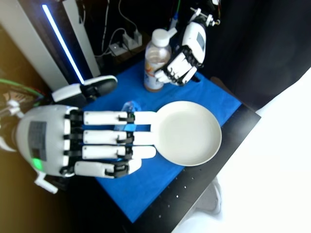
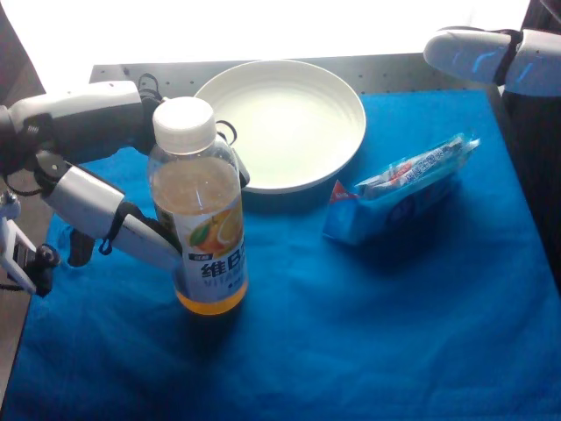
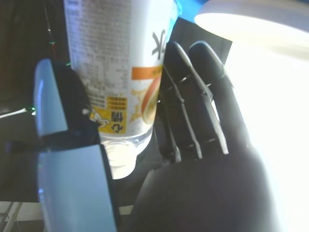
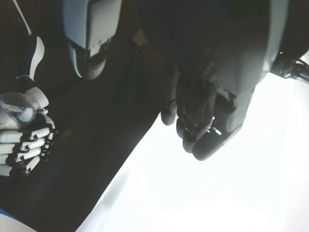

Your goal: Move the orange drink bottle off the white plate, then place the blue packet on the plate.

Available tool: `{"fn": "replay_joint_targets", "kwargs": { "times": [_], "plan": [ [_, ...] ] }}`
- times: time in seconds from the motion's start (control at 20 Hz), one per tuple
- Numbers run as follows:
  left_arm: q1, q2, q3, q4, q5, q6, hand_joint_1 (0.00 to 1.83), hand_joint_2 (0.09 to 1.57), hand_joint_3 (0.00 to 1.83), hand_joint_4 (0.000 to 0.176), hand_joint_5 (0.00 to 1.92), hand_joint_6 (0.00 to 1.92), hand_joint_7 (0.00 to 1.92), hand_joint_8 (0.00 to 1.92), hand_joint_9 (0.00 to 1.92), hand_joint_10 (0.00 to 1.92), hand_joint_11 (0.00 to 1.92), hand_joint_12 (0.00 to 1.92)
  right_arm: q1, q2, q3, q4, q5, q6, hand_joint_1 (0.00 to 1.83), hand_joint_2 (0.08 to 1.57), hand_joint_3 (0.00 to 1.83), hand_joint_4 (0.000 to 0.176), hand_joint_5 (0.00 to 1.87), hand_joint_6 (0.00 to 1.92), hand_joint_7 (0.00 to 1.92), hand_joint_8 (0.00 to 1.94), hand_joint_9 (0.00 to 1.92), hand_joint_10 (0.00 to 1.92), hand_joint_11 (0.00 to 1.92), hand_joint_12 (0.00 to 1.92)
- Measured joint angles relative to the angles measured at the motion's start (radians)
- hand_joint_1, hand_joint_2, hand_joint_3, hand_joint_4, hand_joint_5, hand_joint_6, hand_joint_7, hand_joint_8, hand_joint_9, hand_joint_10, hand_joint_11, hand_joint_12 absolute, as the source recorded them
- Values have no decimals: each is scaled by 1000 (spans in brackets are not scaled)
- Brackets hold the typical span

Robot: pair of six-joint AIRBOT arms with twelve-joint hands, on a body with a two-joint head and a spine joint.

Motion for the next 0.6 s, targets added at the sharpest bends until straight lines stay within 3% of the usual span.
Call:
{"fn": "replay_joint_targets", "kwargs": {
  "times": [0.05, 0.1, 0.2, 0.25, 0.3, 0.35, 0.4, 0.5, 0.6],
  "plan": [
    [0, 0, -1, 1, -1, 1, 1188, 1062, 0, 0, 1066, 827, 1010, 68, 851, 472, 547, 1220, 0, 0, 0, 0, 0, 0, 452, 872, 0, 54, 370, 2, 289, 0, 365, 0, 2, 1295],
    [0, 0, -3, 1, 0, 3, 1269, 955, 4, 0, 898, 495, 1010, 51, 836, 449, 528, 1198, 0, 0, 0, 1, 0, 0, 461, 867, 0, 61, 373, 2, 290, 0, 357, 0, 0, 1261],
    [5, 0, -4, -1, -4, 2, 1313, 914, 3, 0, 940, 200, 1031, 32, 846, 456, 540, 1171, 0, 0, 0, 0, 0, 0, 443, 876, 3, 58, 370, 0, 276, 0, 336, 0, 0, 1249],
    [6, -1, -4, 0, -5, 0, 1313, 914, 3, 0, 940, 200, 1031, 32, 846, 456, 540, 1171, 0, 0, 0, 0, 0, 0, 443, 876, 3, 58, 370, 0, 276, 0, 336, 0, 0, 1249],
    [6, -1, -4, 7, -7, 0, 1218, 865, 0, 0, 986, 109, 1022, 9, 828, 233, 348, 1071, 0, 0, 0, 1, 0, 0, 430, 879, 2, 64, 367, 1, 277, 2, 323, 0, 0, 1174],
    [6, -1, -6, 9, -6, 1, 1180, 849, 0, 0, 982, 82, 1004, 2, 828, 146, 287, 1084, 0, 0, 0, -1, 0, 0, 426, 877, 1, 69, 371, 1, 263, 2, 289, 4, 0, 1080],
    [6, -1, -8, 12, -6, 1, 1120, 829, 0, 0, 932, 44, 957, 0, 828, 98, 330, 1153, 0, 0, 0, 0, 0, 0, 420, 867, 0, 73, 370, 1, 232, 2, 233, 5, 0, 945],
    [6, -1, -12, 21, -4, 3, 1061, 809, 0, 0, 830, 3, 862, 0, 771, 45, 246, 1243, 0, 0, 0, 0, 0, 0, 431, 860, 0, 76, 384, 2, 235, 1, 231, 4, 0, 942],
    [11, 0, -17, 37, 10, 6, 963, 770, 0, 0, 630, 0, 602, 0, 579, 1, 164, 1261, 0, 0, 0, 0, 0, 0, 414, 864, 0, 85, 380, 1, 203, 1, 210, 0, 0, 911]
  ]
}}
